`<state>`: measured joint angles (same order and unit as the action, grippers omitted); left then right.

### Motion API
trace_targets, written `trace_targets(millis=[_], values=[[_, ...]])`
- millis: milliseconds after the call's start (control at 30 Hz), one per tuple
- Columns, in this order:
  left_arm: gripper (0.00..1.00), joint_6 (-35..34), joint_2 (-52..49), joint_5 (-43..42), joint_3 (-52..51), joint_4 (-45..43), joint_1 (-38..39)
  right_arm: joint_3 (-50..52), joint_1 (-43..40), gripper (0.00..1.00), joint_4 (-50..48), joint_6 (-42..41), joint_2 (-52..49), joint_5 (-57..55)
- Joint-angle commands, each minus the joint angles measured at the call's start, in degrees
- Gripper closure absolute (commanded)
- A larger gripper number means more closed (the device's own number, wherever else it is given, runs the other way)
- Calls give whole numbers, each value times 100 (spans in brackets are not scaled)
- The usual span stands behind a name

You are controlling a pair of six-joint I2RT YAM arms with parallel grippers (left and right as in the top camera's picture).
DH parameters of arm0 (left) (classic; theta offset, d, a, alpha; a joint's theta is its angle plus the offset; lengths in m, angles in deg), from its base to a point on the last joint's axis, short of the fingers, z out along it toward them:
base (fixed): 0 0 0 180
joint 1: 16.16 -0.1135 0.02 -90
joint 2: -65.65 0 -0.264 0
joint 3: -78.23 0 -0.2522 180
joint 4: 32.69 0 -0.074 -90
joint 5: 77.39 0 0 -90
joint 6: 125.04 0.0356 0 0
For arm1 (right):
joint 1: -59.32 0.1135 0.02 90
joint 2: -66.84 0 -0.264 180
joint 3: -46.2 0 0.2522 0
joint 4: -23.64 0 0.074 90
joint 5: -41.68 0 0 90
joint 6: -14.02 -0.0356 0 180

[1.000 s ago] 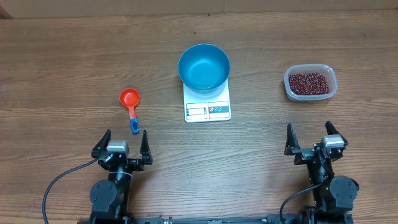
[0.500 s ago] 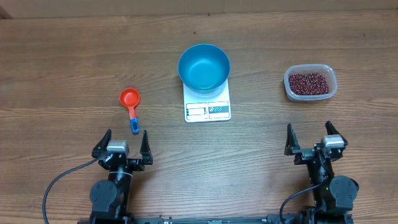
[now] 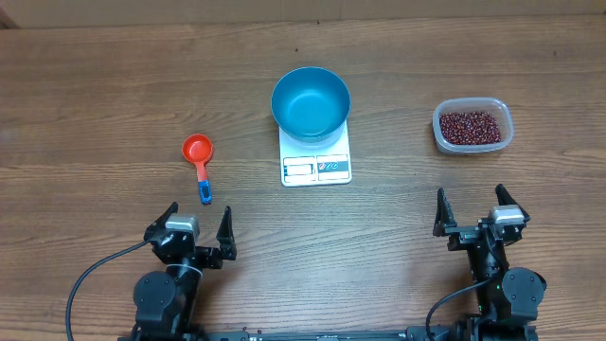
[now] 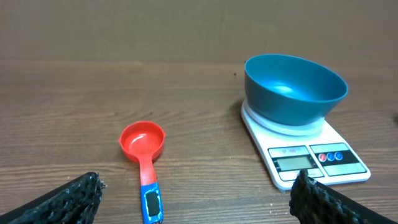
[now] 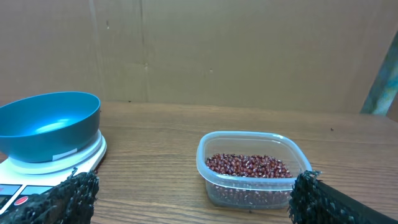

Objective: Scoop item into bowl and weigh 150g on scale

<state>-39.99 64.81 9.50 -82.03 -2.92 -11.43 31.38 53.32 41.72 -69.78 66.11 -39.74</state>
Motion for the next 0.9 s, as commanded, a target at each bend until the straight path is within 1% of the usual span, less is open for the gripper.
trace_targets(millis=[0, 267, 400, 467, 700, 867], values=[[0, 28, 59, -140, 505, 302, -44, 59, -7, 0, -15, -2, 57, -37], [0, -52, -7, -105, 990, 844, -44, 59, -7, 0, -15, -2, 57, -37], [1, -92, -321, -136, 1357, 890, -44, 59, -7, 0, -15, -2, 57, -37], [0, -33, -586, -136, 1550, 901, -44, 59, -7, 0, -15, -2, 57, -37], [0, 70, -1971, -190, 2457, 1224, -44, 59, -7, 0, -15, -2, 57, -37], [0, 114, -2970, -260, 3416, 1587, -44, 59, -7, 0, -15, -2, 57, -37]])
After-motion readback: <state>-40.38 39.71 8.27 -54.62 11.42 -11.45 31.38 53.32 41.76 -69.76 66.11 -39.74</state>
